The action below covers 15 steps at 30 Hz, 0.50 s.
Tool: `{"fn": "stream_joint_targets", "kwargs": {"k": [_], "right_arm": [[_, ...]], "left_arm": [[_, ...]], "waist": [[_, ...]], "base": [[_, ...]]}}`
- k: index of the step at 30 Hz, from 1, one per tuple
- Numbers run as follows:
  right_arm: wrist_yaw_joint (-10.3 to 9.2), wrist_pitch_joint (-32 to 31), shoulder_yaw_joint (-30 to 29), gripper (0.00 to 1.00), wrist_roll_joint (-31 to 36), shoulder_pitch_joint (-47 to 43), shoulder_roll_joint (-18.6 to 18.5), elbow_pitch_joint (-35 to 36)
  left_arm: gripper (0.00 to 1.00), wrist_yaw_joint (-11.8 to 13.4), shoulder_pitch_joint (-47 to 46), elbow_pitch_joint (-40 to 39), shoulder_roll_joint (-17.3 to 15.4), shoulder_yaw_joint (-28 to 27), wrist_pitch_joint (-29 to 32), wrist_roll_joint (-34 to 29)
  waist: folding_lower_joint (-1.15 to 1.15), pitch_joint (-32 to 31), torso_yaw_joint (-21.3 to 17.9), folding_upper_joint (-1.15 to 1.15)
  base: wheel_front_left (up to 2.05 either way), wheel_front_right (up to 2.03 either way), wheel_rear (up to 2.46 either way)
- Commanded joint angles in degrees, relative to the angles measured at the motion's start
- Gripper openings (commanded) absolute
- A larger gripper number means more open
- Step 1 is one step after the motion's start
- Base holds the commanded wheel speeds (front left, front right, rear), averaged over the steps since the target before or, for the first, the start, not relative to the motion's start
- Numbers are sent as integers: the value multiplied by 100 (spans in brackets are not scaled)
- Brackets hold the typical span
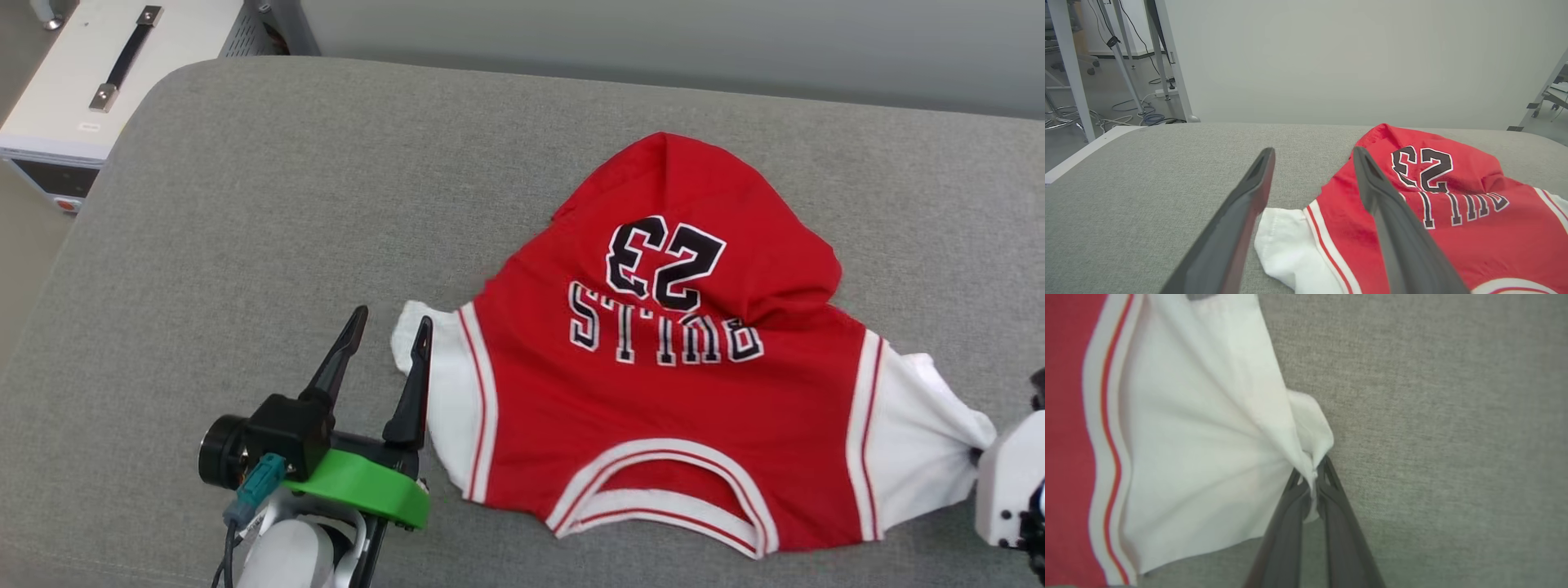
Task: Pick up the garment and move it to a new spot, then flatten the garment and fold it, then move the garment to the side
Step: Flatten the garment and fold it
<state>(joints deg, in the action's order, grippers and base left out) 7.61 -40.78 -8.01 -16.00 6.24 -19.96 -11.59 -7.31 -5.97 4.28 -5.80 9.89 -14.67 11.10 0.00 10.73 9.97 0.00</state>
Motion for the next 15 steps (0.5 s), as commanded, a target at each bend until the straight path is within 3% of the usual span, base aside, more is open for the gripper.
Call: {"fn": "stream_joint_targets", "kwargs": {"k": [1, 8, 15], "right_arm": [[-12, 44, -184, 0, 39, -54, -183, -148], [-12, 222, -772, 0, 152, 26, -501, -331], [-12, 334, -884, 0, 264, 136, -401, -460]], "left_arm": [[100, -17, -22, 22, -43, -2, -32, 32], [100, -17, -45, 228, -134, 131, -33, 121], [100, -17, -103, 897, -376, 574, -29, 407]], "waist": [[0, -47, -69, 0], [0, 14, -203, 0], [0, 108, -290, 0]], "base": [[0, 0, 0], [0, 0, 0], [0, 0, 0]]}}
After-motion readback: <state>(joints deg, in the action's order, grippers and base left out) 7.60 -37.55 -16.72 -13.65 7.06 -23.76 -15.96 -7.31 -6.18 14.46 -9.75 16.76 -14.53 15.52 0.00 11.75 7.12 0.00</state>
